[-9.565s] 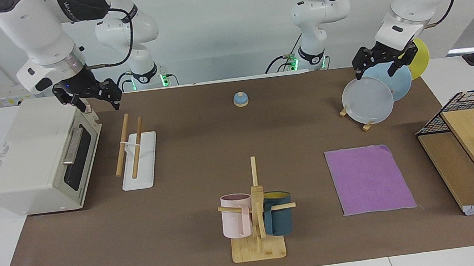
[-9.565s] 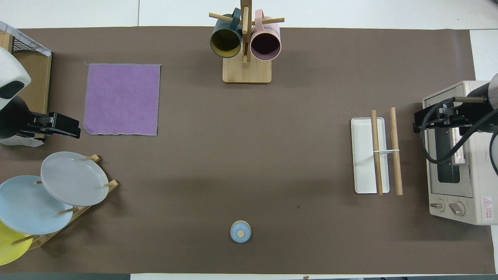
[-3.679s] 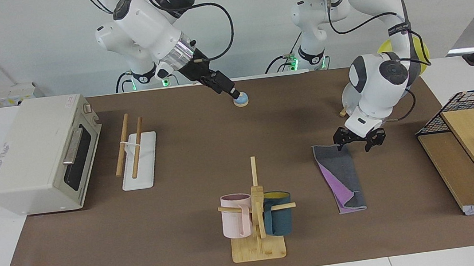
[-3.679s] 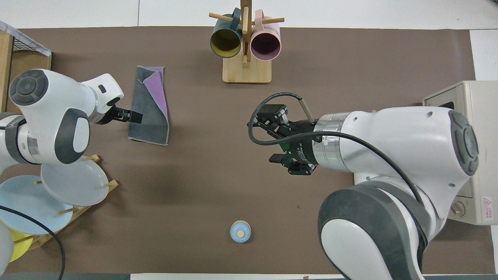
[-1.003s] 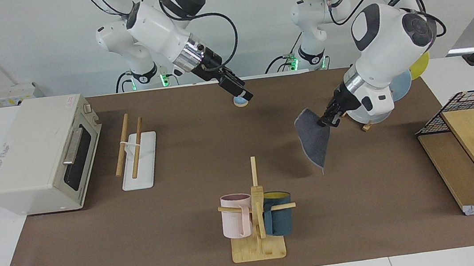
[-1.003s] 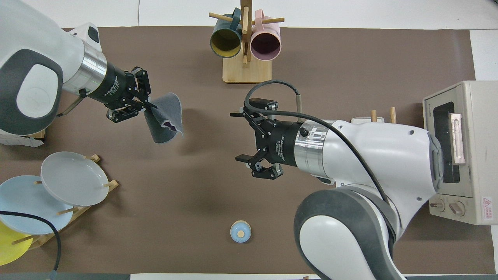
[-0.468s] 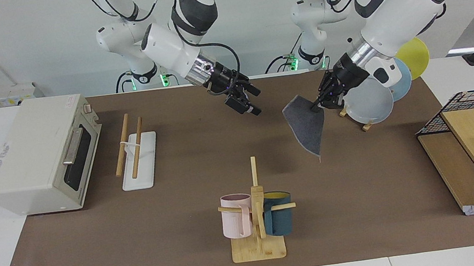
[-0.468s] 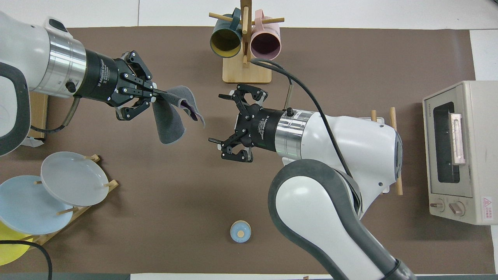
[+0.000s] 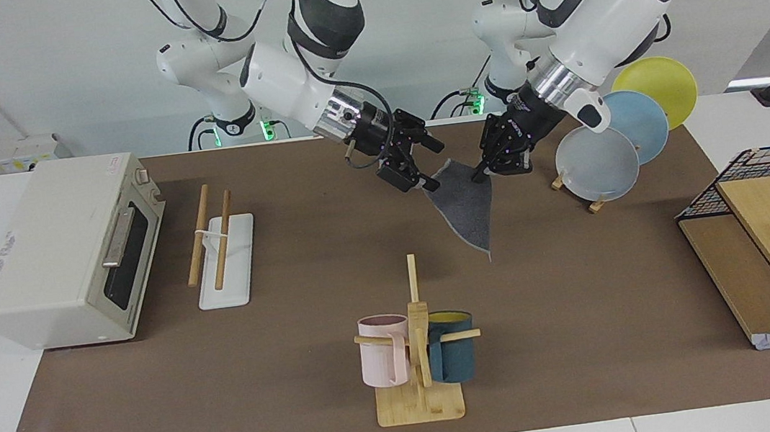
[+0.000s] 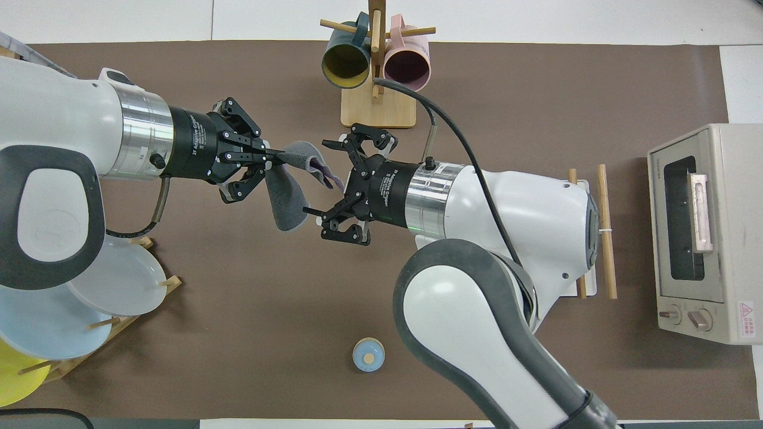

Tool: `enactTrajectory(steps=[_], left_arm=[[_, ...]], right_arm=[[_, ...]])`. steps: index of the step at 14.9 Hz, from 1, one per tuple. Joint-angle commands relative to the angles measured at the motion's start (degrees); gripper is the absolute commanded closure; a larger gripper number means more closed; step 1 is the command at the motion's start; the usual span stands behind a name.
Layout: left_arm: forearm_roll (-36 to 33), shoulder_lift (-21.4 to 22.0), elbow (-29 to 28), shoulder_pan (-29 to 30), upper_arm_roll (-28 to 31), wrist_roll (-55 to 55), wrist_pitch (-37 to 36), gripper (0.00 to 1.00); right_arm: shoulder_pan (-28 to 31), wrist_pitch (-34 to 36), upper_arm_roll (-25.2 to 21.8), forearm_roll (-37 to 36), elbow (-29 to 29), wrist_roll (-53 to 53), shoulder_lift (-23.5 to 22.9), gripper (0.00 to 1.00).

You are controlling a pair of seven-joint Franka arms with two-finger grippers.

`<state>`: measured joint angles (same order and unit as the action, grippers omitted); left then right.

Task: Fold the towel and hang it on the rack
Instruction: 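Grasp the towel with the right gripper while the left gripper releases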

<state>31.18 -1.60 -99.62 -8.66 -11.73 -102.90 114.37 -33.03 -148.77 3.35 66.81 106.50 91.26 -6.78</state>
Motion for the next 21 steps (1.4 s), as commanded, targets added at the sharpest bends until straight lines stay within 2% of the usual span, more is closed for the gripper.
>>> enactTrajectory(steps=[1, 3, 4, 6, 7, 8, 12, 18, 19, 20, 21], left_arm=[[1.2, 2.0, -2.4, -0.6, 0.6, -2.7, 2.1, 1.0], [1.2, 2.0, -2.5, -1.0, 0.6, -3.1, 2.2, 1.0], [1.2, 2.0, -2.5, -1.0, 0.6, -3.1, 2.2, 1.0], [1.2, 2.0, -2.5, -1.1, 0.6, -3.1, 2.1, 1.0], [1.2, 2.1, -2.5, -1.1, 0.7, -3.1, 2.0, 1.0], [1.1, 2.1, -2.6, -1.1, 0.6, -3.1, 1.9, 1.0], [1.1, 2.4, -2.8, -1.1, 0.7, -3.4, 1.5, 1.0], [1.1, 2.5, -3.0, -1.3, 0.7, -2.6, 1.2, 1.0], [0.8, 2.5, -3.0, -1.3, 0.6, -0.1, 1.1, 0.31], [0.8, 2.6, -3.0, -1.3, 0.7, 2.8, 0.3, 0.0], [0.8, 3.0, -3.1, -1.3, 0.7, 4.9, -1.1, 0.0]], right_arm=[[-1.5, -3.2, 0.2, 0.7, 0.7, -2.7, -0.3, 0.0], [-2.3, -3.2, 0.2, 0.7, 0.5, -4.8, -1.0, 0.0], [-2.3, -3.3, 0.1, 0.7, 0.5, -5.6, -1.3, 0.14], [-1.9, -2.7, 0.2, 0.7, 0.3, -6.0, -1.3, 0.5], [-1.7, -2.6, 0.1, 0.8, 0.2, -6.0, -1.4, 0.72], [-1.5, -2.3, 0.2, 0.8, 0.0, -6.3, -1.4, 1.0], [0.8, 1.4, 0.1, 1.0, -0.7, -6.4, -1.4, 1.0], [0.9, 1.6, 0.0, 1.0, -0.8, -6.5, -1.4, 1.0], [0.9, 1.6, 0.1, 1.0, -0.8, -6.5, -1.4, 1.0], [0.9, 1.6, 0.0, 1.0, -0.8, -6.5, -1.4, 1.0], [0.9, 1.6, 0.1, 1.0, -0.8, -6.5, -1.4, 1.0]])
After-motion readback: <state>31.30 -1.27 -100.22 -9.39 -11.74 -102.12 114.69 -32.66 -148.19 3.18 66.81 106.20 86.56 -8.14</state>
